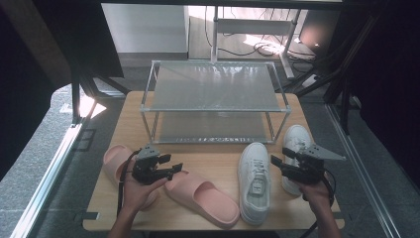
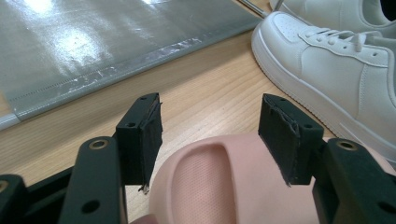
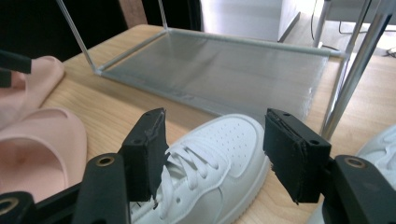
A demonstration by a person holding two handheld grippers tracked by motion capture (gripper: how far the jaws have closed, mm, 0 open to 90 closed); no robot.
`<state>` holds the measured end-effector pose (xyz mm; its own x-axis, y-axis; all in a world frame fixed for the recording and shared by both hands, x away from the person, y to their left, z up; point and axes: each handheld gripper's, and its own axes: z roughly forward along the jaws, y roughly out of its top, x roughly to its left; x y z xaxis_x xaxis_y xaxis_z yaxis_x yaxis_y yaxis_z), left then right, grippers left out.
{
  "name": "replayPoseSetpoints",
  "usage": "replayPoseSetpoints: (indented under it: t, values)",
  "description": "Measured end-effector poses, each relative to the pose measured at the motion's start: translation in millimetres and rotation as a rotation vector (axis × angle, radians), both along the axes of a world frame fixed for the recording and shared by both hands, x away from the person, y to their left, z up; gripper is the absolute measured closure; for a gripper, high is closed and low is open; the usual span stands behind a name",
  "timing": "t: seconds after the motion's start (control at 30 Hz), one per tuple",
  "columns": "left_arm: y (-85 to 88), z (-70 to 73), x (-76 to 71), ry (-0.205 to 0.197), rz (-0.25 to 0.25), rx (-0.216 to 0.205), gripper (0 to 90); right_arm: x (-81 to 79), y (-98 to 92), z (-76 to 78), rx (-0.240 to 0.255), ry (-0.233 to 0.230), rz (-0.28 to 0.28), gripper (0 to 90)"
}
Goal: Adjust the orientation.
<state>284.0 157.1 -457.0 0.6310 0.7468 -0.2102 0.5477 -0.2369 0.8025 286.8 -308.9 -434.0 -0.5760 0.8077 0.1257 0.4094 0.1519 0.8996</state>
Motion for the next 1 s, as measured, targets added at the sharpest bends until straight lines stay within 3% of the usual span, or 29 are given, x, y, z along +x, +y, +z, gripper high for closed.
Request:
replayPoseSetpoints:
  t: [0.13,0.2,0.27,0.3,0.33,0.53,0.73,1.0]
  values:
    - [0.5,-0.4,-1.5,0.004,0.009,-0.012,42.7,-0.8,0.3,-2.1,0.004,0.008,0.005,40.4]
    - [-1.2,1.5,-4.0,-0.023,0.017,-0.032,56.8,-3.3,0.7,-3.5,0.004,0.01,0.011,40.7]
    - [-2.6,2.9,-5.6,-0.034,0.01,-0.028,67.2,-3.4,1.3,-3.1,0.003,0.005,0.011,40.7]
    - [-3.5,4.0,-6.8,-0.041,0.016,-0.024,67.2,-3.5,2.9,-1.9,0.003,-0.001,0.012,40.8]
    - [-3.8,5.2,-7.7,-0.047,0.021,-0.023,76.0,-3.9,7.0,-1.6,-0.002,-0.005,0.023,40.8]
    - [-7.8,7.4,-9.2,-0.057,0.017,-0.019,81.0,-10.0,14.0,-6.6,-0.039,0.005,0.033,41.1]
    - [-8.1,7.0,-8.4,-0.051,0.015,-0.021,89.6,-11.1,18.6,-2.7,-0.044,-0.013,0.043,41.2]
    - [-12.1,8.4,-9.3,-0.039,0.017,-0.005,90.0,-12.9,20.9,-6.1,-0.056,0.005,0.045,41.2]
